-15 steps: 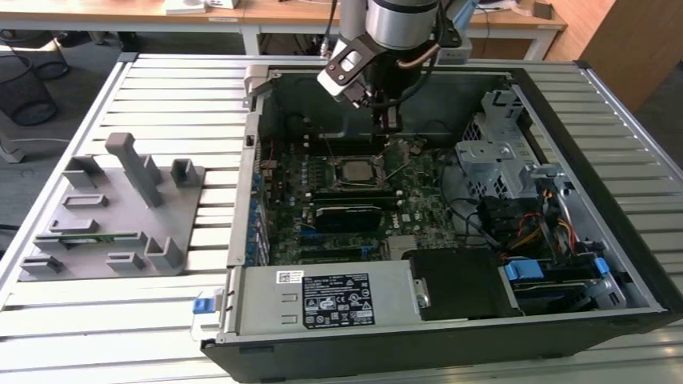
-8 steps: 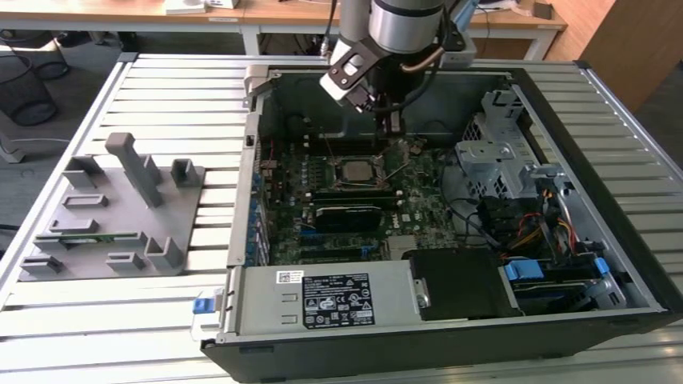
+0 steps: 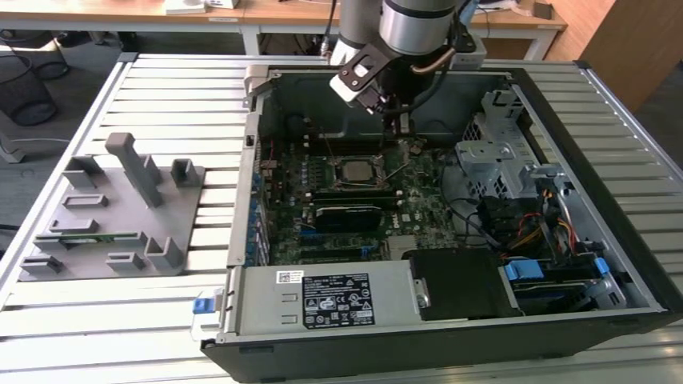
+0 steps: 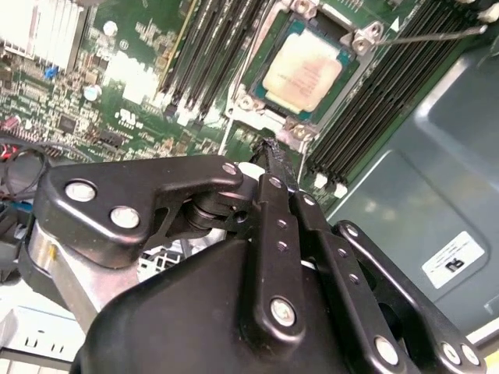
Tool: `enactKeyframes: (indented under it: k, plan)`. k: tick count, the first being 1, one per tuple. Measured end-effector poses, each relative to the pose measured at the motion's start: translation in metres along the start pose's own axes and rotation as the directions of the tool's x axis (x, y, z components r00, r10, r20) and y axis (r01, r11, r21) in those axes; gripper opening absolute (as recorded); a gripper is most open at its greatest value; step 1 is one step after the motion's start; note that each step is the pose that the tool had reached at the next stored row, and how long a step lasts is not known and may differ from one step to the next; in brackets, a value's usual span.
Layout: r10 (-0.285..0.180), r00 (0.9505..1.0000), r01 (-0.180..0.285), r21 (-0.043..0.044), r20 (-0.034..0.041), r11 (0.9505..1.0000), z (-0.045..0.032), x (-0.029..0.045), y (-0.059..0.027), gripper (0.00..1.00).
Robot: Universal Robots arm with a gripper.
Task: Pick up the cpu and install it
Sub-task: 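Close the cpu cover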
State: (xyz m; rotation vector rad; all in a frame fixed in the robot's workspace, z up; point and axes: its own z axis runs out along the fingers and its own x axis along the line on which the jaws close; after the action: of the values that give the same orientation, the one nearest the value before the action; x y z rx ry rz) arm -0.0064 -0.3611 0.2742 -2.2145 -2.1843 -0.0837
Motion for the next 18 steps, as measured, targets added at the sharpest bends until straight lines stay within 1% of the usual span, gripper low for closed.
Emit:
enactKeyframes:
  k: [6, 18]
  plan:
    - [0.0, 1.0, 0.0, 0.0, 0.0, 1.0, 0.0013, 0.0001, 0.0094, 0.11]
    - [0.0, 1.0, 0.0, 0.0, 0.0, 1.0, 0.0023, 0.0001, 0.0153, 0.11]
